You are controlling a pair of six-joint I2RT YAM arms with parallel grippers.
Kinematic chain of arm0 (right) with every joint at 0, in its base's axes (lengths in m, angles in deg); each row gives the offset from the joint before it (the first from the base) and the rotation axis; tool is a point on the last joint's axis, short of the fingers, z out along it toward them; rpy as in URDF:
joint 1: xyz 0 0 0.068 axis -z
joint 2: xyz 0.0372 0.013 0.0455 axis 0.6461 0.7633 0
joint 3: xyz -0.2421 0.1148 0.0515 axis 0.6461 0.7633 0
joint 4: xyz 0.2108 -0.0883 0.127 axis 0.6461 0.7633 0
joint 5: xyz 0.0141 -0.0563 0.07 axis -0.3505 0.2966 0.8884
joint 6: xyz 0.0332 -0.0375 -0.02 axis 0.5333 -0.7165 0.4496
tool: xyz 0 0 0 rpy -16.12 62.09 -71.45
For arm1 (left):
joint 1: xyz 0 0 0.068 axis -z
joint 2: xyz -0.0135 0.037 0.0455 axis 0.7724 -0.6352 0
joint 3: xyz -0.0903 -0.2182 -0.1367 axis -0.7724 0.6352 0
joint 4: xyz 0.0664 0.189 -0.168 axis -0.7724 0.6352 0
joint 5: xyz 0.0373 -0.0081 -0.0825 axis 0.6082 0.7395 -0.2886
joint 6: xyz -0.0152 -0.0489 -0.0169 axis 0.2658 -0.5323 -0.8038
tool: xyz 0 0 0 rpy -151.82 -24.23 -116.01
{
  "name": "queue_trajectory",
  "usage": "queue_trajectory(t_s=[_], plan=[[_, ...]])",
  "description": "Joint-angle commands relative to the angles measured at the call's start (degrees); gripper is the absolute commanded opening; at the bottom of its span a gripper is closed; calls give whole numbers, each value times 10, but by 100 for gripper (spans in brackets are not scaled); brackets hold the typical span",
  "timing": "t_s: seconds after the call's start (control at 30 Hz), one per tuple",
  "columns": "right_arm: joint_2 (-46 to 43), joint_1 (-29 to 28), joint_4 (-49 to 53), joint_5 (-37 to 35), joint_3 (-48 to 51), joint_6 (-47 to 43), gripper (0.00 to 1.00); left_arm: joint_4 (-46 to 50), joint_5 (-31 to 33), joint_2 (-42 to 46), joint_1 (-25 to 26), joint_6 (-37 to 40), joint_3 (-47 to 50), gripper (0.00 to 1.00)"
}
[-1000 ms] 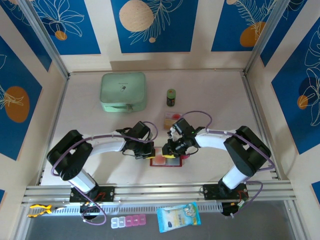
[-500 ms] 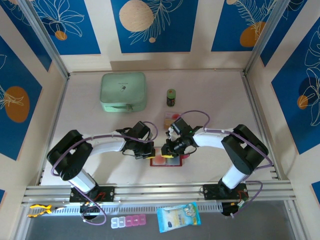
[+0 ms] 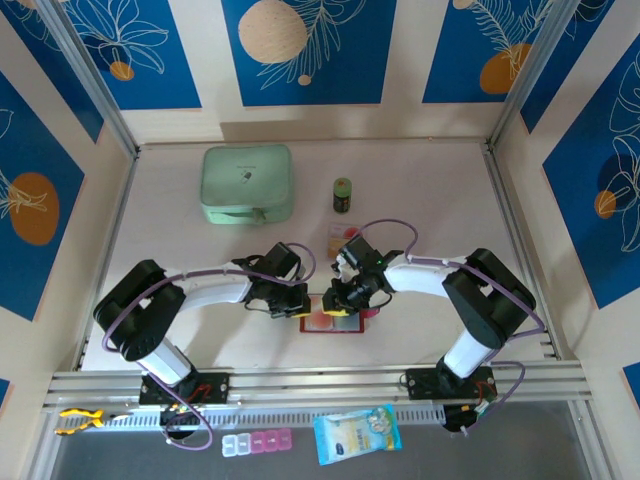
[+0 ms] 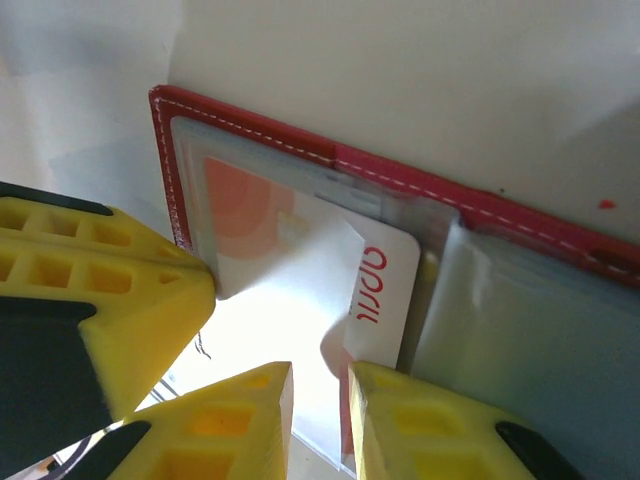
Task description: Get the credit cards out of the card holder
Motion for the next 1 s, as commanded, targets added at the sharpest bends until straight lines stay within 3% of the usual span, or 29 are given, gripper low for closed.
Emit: queue_trajectory(t_s=[0.0,0.5,0.97], plan=[[-7,-3,48,-31,-10,-14,23,39,22,-8,-6,10,1,6],[-62,4,40,-12,0,-3,23,47,8,12,-3,13,-36,6],[-43,21,18,1,24,7,24,12,-9,-24,18,-2,-32,3]])
